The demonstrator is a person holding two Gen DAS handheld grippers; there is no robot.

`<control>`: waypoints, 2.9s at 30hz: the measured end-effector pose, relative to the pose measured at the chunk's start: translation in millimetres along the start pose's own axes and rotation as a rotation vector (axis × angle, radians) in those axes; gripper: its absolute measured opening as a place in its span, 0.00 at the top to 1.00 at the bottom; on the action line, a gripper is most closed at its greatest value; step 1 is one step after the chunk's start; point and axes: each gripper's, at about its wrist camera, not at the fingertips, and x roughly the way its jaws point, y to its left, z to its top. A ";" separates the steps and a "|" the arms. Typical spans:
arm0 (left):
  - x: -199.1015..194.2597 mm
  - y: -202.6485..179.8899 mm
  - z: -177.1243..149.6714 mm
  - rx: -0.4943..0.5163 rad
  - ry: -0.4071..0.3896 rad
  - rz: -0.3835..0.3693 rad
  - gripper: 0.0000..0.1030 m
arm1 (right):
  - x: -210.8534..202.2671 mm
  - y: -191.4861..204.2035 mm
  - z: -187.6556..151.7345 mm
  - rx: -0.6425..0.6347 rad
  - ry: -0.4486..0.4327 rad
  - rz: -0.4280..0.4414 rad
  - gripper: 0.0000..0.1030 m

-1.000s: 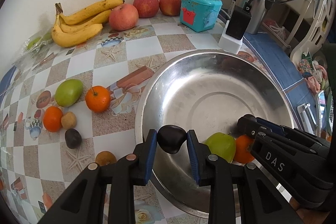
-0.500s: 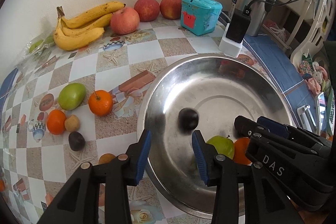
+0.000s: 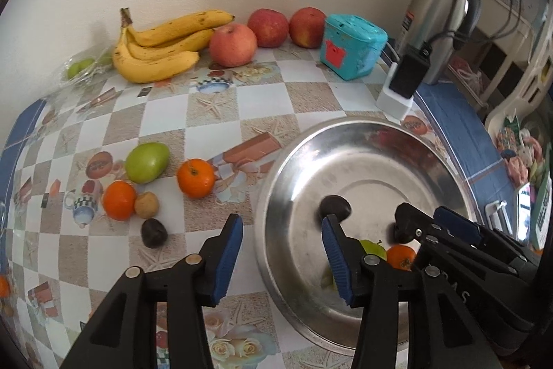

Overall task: Organize fruits
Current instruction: 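Open both tools to release the dark plums into the bowl, then move both tools away from the bowl toward the loose fruit on the table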

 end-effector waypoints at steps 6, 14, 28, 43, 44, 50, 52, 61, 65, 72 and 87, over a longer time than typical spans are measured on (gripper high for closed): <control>-7.1 14.8 4.2 -0.068 0.012 0.022 0.50 | -14.3 9.1 4.8 -0.025 -0.023 0.009 0.51; -17.2 30.1 6.8 -0.149 0.013 0.044 0.50 | -26.6 17.2 7.7 -0.052 -0.042 0.016 0.52; -11.5 42.7 4.5 -0.209 0.057 0.065 0.46 | -25.6 18.3 6.4 -0.060 -0.027 0.017 0.52; 8.6 67.1 -7.3 -0.318 0.159 0.125 0.14 | -7.5 19.9 -0.8 -0.102 0.026 -0.039 0.29; 8.6 68.0 -7.5 -0.320 0.159 0.128 0.14 | -6.8 19.7 -1.2 -0.102 0.029 -0.041 0.29; 7.6 68.5 -7.0 -0.306 0.152 0.136 0.12 | -5.4 18.9 -1.7 -0.099 0.038 -0.043 0.29; 8.3 68.4 -6.6 -0.302 0.151 0.140 0.11 | -5.4 19.0 -1.8 -0.099 0.037 -0.043 0.29; 8.1 75.2 -7.2 -0.309 0.127 0.168 0.00 | -6.6 20.9 -2.9 -0.106 0.014 -0.043 0.08; 7.2 76.5 -6.6 -0.302 0.122 0.175 0.00 | -7.4 20.0 -2.6 -0.103 0.005 -0.056 0.08; 6.8 75.9 -6.4 -0.282 0.128 0.179 0.00 | -6.2 20.2 -3.9 -0.100 0.008 -0.061 0.08; -4.5 110.0 -1.5 -0.222 0.121 0.233 0.00 | -9.5 43.0 -9.1 -0.154 0.011 -0.031 0.08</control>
